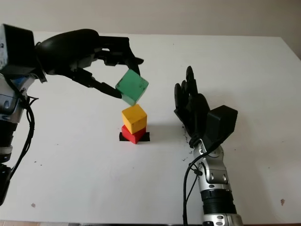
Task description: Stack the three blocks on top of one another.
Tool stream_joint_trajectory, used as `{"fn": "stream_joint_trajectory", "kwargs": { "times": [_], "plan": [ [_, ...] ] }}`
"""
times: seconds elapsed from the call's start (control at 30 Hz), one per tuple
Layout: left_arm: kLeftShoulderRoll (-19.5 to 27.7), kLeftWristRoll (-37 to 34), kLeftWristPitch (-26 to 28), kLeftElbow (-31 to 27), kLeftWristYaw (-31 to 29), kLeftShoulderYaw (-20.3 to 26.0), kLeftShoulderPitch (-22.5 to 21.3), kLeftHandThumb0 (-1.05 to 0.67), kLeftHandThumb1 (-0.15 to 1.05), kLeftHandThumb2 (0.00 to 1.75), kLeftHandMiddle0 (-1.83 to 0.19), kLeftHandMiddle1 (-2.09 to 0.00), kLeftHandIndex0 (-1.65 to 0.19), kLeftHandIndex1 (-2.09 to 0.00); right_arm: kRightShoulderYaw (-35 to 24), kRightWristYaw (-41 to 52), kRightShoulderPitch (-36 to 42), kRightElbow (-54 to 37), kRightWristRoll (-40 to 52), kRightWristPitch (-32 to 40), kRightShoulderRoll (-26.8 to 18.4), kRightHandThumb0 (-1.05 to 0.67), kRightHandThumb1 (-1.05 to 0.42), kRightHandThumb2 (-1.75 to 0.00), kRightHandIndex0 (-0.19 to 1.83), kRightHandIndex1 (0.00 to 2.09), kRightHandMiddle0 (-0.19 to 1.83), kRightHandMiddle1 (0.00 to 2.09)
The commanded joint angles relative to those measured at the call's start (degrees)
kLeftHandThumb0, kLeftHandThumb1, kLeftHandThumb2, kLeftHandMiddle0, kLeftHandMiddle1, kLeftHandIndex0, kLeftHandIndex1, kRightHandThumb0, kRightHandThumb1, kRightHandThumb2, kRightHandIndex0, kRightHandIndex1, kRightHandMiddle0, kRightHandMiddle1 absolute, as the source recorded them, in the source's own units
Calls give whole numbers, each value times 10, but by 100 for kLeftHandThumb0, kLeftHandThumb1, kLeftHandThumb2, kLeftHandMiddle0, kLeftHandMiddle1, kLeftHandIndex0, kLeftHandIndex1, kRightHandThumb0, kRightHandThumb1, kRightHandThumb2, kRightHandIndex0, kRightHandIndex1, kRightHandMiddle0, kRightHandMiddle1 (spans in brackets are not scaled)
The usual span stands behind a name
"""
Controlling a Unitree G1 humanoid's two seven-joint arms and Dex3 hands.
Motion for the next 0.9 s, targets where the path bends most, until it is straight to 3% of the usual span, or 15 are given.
{"fn": "stream_joint_trajectory", "kwargs": {
  "times": [0.0,0.27,0.57,0.87],
  "plan": [
    [-5,9,-13,10,-6,-5,-21,-42,105,7,-31,-1,-32,-164,0,-1,4,1,-1,-5,0,-77,-105,-56,-19,0,-19,0],
    [-16,34,2,41,-15,-15,-31,-44,104,6,-27,-2,-36,-164,-2,2,5,0,4,-4,2,-77,-105,-56,-19,0,-19,0],
    [-22,51,-35,61,-20,-22,-25,-49,105,9,-23,-2,-36,-169,-1,0,5,0,1,0,0,-77,-105,-57,-19,0,-19,0],
    [-24,53,-37,71,-38,-25,-19,-46,105,10,-23,-3,-35,-167,-1,0,7,-3,2,-2,0,-76,-105,-56,-19,0,-19,0]
  ]
}}
